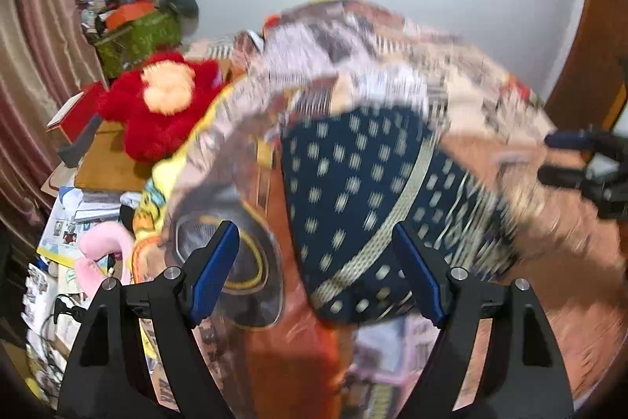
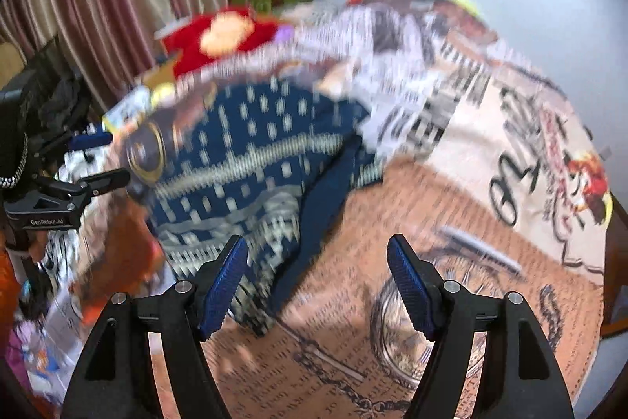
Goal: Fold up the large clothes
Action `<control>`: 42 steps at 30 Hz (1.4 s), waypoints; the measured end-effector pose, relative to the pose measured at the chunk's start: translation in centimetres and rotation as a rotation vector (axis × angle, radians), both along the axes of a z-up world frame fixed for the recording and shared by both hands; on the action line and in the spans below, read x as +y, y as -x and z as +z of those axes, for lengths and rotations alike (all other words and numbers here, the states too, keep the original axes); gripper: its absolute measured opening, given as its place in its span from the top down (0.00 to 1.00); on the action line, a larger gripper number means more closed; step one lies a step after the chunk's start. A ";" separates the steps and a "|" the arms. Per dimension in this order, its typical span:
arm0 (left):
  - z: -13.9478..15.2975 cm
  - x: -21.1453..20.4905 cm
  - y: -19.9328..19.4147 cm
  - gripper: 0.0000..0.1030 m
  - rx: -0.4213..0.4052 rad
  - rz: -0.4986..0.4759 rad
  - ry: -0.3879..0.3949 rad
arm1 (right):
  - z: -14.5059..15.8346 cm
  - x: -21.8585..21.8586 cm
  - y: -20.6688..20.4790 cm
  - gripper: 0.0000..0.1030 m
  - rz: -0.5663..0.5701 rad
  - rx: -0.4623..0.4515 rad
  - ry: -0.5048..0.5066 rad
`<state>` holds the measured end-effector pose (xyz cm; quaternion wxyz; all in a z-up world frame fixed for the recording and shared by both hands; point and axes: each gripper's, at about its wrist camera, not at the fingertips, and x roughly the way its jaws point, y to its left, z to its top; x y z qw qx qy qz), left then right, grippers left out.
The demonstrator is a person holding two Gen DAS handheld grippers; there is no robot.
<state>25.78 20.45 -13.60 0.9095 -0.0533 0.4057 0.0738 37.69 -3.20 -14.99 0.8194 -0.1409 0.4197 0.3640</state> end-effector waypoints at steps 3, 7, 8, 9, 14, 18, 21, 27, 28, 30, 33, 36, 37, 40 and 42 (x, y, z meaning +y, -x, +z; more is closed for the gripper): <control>3.5 -0.6 0.7 0.22 -0.097 0.007 0.022 | 3.0 -0.4 1.0 0.30 -0.035 -0.062 -0.085; 8.4 -2.6 2.6 0.22 -0.229 -0.004 -0.005 | 7.3 -1.1 3.1 0.30 -0.057 -0.150 -0.199; 9.3 -2.9 3.2 0.22 -0.256 -0.007 -0.010 | 8.5 -1.4 3.8 0.30 -0.059 -0.177 -0.226; 10.5 -3.5 4.0 0.22 -0.294 -0.010 -0.016 | 9.8 -1.7 4.7 0.30 -0.060 -0.209 -0.253; 15.2 -6.2 8.0 0.22 -0.435 -0.014 -0.053 | 14.9 -3.5 9.2 0.30 -0.073 -0.349 -0.371; 17.8 -8.7 11.8 0.22 -0.531 -0.014 -0.098 | 18.0 -5.0 13.5 0.23 -0.088 -0.447 -0.448; 19.0 -10.5 14.4 0.22 -0.579 -0.012 -0.137 | 19.1 -5.9 16.4 0.21 -0.096 -0.490 -0.484; 19.5 -13.0 18.5 0.18 -0.644 0.027 -0.188 | 19.2 -8.1 20.6 0.12 -0.164 -0.496 -0.546; 19.3 -13.2 18.9 0.17 -0.645 0.028 -0.187 | 19.2 -8.4 21.1 0.08 -0.175 -0.498 -0.552; 19.0 -13.5 19.7 0.14 -0.649 0.035 -0.183 | 19.2 -8.9 22.2 0.07 -0.198 -0.513 -0.544; 18.6 -13.7 20.5 0.07 -0.657 0.054 -0.173 | 19.3 -9.0 23.6 0.02 -0.211 -0.550 -0.514; 18.3 -13.5 21.1 0.02 -0.669 0.082 -0.161 | 19.5 -9.1 24.7 0.00 -0.226 -0.587 -0.502; 18.2 -13.5 21.1 0.02 -0.666 0.085 -0.157 | 19.4 -9.1 24.9 0.00 -0.228 -0.590 -0.499; 18.0 -13.5 21.3 0.02 -0.659 0.086 -0.156 | 19.3 -9.1 25.0 0.00 -0.236 -0.590 -0.489; 17.9 -13.6 21.4 0.02 -0.657 0.088 -0.161 | 19.2 -9.2 25.0 0.00 -0.239 -0.577 -0.489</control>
